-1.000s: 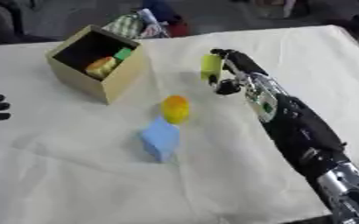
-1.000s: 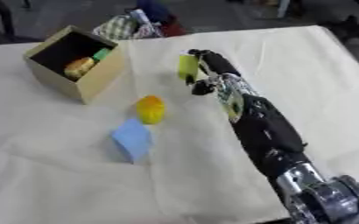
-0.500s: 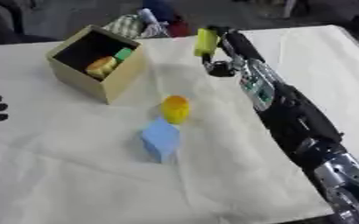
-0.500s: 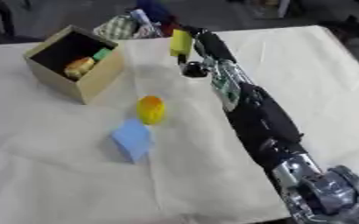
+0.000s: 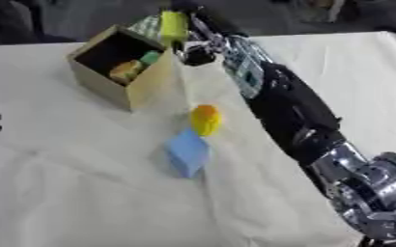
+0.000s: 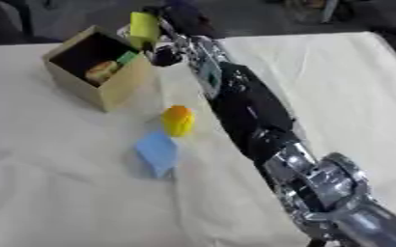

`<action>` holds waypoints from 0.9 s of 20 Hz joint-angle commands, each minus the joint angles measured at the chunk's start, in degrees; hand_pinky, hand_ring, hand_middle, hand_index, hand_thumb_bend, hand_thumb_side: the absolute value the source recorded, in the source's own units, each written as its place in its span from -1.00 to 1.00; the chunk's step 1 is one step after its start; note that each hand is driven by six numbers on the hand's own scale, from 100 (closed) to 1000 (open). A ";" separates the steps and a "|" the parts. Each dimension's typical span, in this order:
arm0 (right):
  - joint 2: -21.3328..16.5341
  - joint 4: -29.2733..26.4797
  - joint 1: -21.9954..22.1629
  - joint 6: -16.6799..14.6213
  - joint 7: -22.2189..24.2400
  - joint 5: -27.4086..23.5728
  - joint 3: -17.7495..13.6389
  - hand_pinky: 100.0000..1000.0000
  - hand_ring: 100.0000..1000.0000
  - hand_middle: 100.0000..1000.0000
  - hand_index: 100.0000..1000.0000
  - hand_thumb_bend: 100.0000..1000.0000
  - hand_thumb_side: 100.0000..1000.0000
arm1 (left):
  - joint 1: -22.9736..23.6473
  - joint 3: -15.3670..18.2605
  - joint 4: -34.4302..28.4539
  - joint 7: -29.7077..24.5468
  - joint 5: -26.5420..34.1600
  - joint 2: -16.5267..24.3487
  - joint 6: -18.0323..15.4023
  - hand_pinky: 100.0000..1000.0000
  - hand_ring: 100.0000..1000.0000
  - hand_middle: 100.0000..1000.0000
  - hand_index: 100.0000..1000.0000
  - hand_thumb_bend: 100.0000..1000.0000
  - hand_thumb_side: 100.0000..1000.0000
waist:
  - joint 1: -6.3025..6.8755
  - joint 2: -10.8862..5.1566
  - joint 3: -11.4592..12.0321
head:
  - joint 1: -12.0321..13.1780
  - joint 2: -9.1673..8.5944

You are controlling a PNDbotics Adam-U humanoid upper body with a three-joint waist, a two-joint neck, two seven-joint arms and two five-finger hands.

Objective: Pick up objects on the table and place them in the box.

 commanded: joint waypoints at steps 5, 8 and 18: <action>4.12 1.94 -1.91 3.72 0.77 7.57 -3.67 0.55 0.58 0.34 0.96 -1.00 -0.90 | -1.70 -0.89 -1.02 -1.24 0.58 0.37 -0.11 0.22 0.22 0.16 0.45 -1.00 0.43 | 0.43 0.51 2.77 | -2.91 -0.80; 5.20 2.38 -1.72 6.88 -1.84 10.07 -4.62 0.58 0.64 0.56 1.00 -1.00 -0.58 | -1.89 -1.10 -0.98 -1.43 0.68 0.30 -0.07 0.21 0.22 0.16 0.45 -1.00 0.43 | 0.47 0.60 3.23 | -3.46 -0.95; 6.44 1.50 -1.85 9.55 -3.94 17.71 -3.26 0.84 0.94 1.00 1.00 -1.00 -0.24 | -1.92 -1.27 -0.96 -1.59 0.76 0.10 -0.03 0.21 0.21 0.16 0.45 -1.00 0.42 | 0.49 0.51 3.57 | -4.06 -0.96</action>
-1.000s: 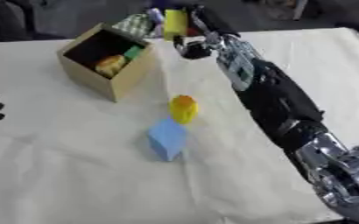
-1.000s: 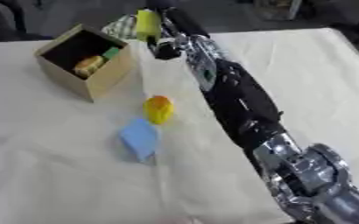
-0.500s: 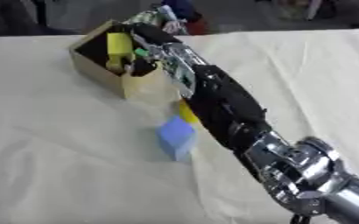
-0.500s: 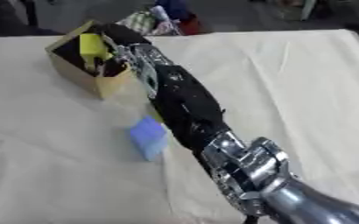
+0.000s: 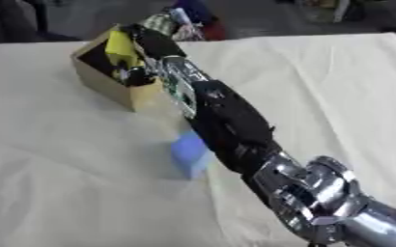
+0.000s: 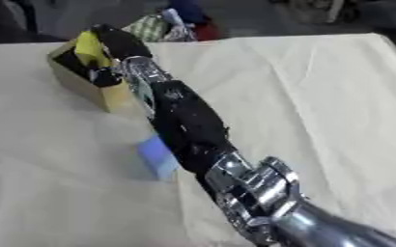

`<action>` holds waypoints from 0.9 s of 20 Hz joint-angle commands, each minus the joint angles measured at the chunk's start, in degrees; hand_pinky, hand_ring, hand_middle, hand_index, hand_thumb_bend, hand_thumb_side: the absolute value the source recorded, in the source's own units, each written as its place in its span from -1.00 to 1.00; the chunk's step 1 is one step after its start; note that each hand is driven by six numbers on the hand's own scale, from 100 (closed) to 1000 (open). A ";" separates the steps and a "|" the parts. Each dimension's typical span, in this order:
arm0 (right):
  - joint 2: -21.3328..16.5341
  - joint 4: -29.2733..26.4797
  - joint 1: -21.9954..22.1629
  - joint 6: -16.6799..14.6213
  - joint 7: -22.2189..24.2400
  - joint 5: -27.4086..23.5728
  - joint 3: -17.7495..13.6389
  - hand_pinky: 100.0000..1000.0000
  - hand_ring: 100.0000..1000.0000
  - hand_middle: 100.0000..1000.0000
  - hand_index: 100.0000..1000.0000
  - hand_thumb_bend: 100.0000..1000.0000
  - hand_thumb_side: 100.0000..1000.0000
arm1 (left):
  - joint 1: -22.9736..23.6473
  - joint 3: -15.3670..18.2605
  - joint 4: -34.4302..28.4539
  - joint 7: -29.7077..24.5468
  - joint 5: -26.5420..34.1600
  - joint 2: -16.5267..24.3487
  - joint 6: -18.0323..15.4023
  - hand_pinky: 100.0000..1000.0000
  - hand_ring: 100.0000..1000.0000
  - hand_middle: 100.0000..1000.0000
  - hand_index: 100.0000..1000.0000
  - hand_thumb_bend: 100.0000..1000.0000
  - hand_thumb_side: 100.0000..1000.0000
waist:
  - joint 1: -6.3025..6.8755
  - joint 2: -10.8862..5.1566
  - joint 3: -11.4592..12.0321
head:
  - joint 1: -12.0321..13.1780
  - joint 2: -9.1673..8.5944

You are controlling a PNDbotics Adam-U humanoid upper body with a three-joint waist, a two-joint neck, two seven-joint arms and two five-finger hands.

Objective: Pick up objects on the table and place them in the box.

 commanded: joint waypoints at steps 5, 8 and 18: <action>0.12 -1.24 -1.45 -0.16 3.68 3.03 -0.04 0.98 1.00 1.00 1.00 -1.00 -0.60 | -0.64 0.12 -0.97 -0.10 0.05 0.50 -0.06 0.21 0.21 0.16 0.45 -1.00 0.42 | 0.39 -0.08 0.34 | -0.37 -0.60; 0.13 -1.02 -1.37 -0.28 5.88 3.86 -0.29 1.00 1.00 1.00 1.00 -1.00 -1.00 | -0.67 0.11 -0.98 -0.12 0.07 0.45 -0.07 0.21 0.21 0.16 0.45 -1.00 0.42 | 0.35 -0.07 0.48 | -0.40 -0.77; -2.56 -3.28 -2.30 -2.75 9.06 -0.57 0.13 1.00 1.00 1.00 1.00 -1.00 -1.00 | -0.13 0.49 -0.96 0.19 0.02 0.37 -0.05 0.21 0.21 0.15 0.45 -1.00 0.42 | 0.27 -0.40 -0.46 | -0.01 -0.51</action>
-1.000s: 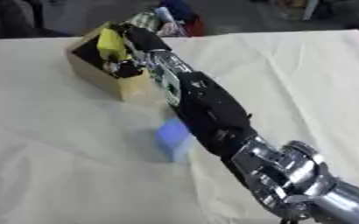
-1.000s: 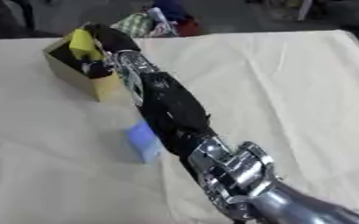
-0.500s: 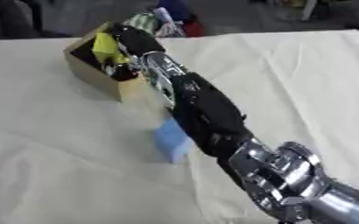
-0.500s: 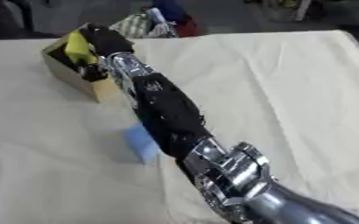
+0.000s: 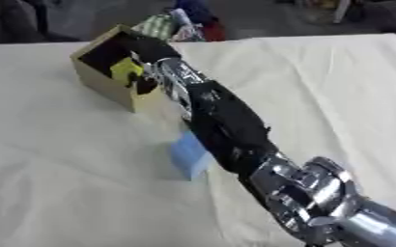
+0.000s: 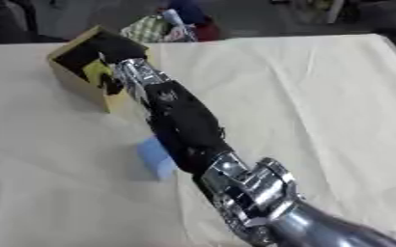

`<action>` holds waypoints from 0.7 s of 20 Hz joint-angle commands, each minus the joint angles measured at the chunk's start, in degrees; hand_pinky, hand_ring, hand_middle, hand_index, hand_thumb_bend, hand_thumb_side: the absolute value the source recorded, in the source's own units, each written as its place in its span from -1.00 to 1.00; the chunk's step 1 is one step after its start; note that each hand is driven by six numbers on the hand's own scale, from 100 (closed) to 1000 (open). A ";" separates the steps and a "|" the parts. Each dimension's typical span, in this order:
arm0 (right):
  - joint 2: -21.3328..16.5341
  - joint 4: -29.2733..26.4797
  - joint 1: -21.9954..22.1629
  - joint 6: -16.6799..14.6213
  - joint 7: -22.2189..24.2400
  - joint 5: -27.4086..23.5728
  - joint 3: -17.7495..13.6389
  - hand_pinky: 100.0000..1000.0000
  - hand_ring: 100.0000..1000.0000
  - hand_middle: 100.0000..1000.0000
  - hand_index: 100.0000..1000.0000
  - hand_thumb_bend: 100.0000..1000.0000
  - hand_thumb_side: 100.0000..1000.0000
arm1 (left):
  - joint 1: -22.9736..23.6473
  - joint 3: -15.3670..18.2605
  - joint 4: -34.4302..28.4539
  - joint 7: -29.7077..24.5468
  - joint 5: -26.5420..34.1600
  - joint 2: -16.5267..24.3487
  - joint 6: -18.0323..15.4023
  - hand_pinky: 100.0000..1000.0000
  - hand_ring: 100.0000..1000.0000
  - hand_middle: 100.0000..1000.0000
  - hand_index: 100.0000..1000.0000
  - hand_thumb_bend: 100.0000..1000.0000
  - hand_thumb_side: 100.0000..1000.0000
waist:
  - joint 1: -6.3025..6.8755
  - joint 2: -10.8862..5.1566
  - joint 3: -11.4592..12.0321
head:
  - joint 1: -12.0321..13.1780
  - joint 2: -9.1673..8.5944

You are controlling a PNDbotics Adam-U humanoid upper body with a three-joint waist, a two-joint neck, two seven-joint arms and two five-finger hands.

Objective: Pick up objects on the table and place them in the box.

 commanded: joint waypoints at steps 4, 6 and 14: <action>-8.09 -8.67 -2.23 -10.69 9.11 -11.03 5.80 1.00 1.00 1.00 1.00 -1.00 -1.00 | 0.81 1.18 -0.90 0.81 -0.26 0.63 -0.05 0.21 0.21 0.15 0.45 -1.00 0.43 | 0.15 -1.05 -2.83 | 2.03 0.35; -11.49 -12.00 -1.73 -14.08 13.81 -15.04 8.38 1.00 1.00 1.00 1.00 -1.00 -1.00 | 1.27 1.52 -0.88 1.13 -0.43 0.84 -0.03 0.21 0.21 0.15 0.45 -1.00 0.43 | 0.01 -1.31 -4.14 | 2.77 0.74; -23.55 -21.39 4.32 -21.38 30.87 -26.09 17.64 1.00 1.00 1.00 1.00 -1.00 -0.74 | 2.25 2.25 -0.84 1.88 -0.97 1.25 0.03 0.21 0.21 0.16 0.46 -1.00 0.44 | -0.23 -1.64 -7.73 | 4.75 0.92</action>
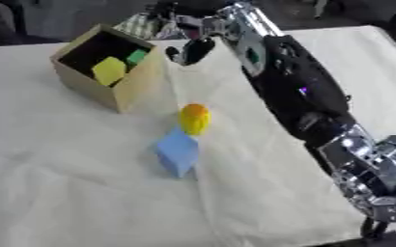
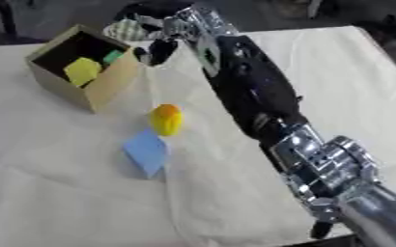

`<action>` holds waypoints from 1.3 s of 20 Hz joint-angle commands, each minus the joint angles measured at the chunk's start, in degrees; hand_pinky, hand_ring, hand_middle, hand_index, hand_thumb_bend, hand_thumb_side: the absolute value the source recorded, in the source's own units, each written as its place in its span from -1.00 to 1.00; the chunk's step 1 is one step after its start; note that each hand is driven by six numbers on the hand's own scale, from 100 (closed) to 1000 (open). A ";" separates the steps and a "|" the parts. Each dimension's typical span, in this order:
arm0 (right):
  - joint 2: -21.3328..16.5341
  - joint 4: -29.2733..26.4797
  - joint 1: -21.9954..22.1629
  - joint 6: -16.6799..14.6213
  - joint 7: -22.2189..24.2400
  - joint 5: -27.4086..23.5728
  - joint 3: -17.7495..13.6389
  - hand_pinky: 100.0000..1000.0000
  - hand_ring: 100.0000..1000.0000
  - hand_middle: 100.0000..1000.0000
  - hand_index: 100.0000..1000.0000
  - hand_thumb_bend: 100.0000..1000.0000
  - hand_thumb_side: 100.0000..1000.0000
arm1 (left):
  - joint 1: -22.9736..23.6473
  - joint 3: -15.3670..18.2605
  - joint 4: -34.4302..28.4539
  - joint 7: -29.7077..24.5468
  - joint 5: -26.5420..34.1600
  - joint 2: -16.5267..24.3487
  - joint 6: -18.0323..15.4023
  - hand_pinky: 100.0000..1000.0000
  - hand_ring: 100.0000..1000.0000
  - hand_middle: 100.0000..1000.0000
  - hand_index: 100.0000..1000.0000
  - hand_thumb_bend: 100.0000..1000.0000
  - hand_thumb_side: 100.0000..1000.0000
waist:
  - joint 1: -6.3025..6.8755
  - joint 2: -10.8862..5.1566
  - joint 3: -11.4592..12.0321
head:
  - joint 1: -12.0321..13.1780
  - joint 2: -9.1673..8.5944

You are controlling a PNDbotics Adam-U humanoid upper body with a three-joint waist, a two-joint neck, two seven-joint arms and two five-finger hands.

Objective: Pick up objects on the table and place them in the box.

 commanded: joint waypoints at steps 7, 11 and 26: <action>-6.54 -4.97 4.31 -4.88 12.29 -8.85 8.09 1.00 1.00 1.00 1.00 -1.00 -0.75 | -0.02 0.83 -0.89 0.34 -0.62 1.34 -0.04 0.21 0.20 0.16 0.46 -1.00 0.44 | -0.39 -1.49 -0.52 | 1.17 0.28; -5.46 -5.14 5.71 -5.93 14.31 -10.59 10.05 1.00 1.00 1.00 1.00 -1.00 -0.78 | -0.08 0.87 -0.92 0.36 -0.65 1.34 -0.03 0.21 0.20 0.16 0.46 -1.00 0.43 | -0.22 -1.44 -0.27 | 1.23 0.28; -1.18 0.14 6.68 -8.91 14.80 -4.56 10.25 0.93 1.00 0.81 0.94 -1.00 -0.70 | -0.29 0.77 -0.98 0.27 -0.59 1.04 -0.05 0.21 0.20 0.16 0.46 -1.00 0.44 | -0.26 -1.14 0.70 | 0.89 -0.19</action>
